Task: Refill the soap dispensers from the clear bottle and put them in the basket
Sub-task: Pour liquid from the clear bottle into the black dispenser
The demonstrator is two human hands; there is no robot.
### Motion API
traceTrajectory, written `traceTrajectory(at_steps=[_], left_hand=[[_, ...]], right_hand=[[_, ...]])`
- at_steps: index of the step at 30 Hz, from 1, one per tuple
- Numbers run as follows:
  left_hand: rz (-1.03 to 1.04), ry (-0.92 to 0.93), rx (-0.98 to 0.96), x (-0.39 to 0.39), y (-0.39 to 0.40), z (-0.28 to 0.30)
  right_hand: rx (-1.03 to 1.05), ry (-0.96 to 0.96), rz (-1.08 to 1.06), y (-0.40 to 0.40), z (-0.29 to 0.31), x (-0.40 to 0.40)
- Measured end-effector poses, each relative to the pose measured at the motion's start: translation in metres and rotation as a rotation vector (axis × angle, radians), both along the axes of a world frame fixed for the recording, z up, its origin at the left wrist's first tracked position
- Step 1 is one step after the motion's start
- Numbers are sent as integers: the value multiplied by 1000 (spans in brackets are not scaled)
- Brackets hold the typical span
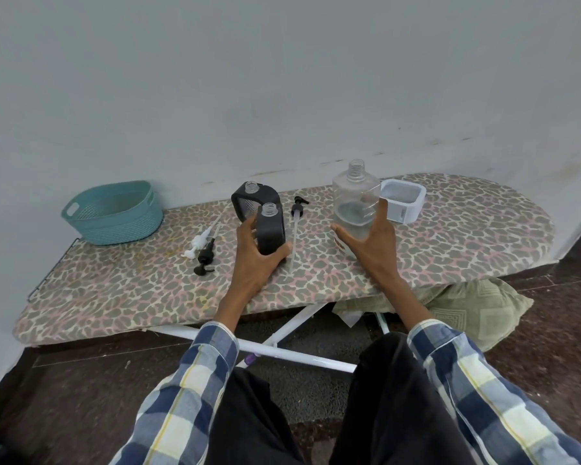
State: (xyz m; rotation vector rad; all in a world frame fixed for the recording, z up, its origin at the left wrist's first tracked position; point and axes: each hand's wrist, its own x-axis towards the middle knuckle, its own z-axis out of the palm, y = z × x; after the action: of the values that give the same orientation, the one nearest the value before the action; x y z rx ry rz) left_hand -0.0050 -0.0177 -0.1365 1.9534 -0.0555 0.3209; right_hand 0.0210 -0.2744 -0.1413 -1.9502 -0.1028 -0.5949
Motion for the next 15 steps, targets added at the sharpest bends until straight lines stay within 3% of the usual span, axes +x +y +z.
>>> traceTrajectory(at_steps=[9, 15], left_hand=[[137, 46, -347, 7, 20, -6], [55, 53, -454, 9, 22, -2]], right_hand=[[-112, -69, 62, 7, 13, -7], [-469, -128, 145, 13, 29, 7]])
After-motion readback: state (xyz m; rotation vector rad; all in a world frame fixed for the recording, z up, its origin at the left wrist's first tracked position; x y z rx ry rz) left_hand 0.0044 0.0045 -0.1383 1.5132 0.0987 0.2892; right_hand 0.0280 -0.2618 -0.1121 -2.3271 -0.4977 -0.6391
